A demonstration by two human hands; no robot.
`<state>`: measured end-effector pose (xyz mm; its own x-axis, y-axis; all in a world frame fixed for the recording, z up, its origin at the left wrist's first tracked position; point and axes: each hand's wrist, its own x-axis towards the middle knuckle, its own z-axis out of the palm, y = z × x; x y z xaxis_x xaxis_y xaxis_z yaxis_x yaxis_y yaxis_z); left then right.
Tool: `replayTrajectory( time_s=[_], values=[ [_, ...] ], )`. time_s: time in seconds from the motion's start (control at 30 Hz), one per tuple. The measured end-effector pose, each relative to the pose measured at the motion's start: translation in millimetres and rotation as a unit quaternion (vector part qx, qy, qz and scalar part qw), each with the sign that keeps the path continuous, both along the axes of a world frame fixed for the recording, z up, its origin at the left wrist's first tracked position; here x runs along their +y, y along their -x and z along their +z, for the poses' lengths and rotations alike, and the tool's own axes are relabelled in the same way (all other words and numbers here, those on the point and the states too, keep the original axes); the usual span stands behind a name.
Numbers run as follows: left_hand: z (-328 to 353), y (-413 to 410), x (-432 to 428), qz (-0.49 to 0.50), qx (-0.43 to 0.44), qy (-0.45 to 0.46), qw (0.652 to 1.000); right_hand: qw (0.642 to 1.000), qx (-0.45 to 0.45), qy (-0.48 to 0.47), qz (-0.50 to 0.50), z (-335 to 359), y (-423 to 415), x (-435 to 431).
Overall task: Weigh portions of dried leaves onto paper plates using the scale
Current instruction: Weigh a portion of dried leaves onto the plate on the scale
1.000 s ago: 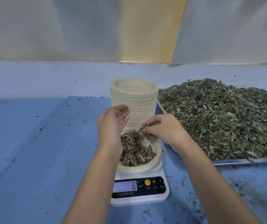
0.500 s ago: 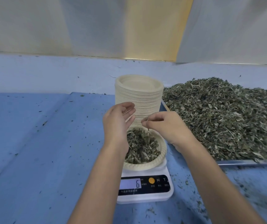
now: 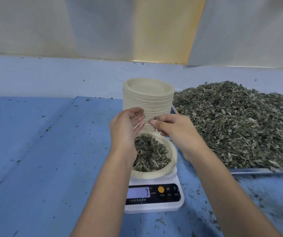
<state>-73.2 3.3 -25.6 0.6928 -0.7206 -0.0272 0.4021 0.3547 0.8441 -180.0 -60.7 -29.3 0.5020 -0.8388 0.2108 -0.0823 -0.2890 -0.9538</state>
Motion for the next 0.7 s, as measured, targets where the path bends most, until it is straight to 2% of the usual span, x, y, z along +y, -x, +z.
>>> replayTrajectory(
  time_s=[0.5,0.7],
  values=[
    [-1.1,-0.5,0.7,-0.003,-0.013,-0.004,1.000,1.000,0.022,-0.019,0.011,1.9,3.6,-0.4],
    [0.7,14.7,-5.8,-0.032,-0.023,0.002,0.999,0.999,-0.007,-0.039,-0.009,1.4,11.3,-7.5]
  ],
)
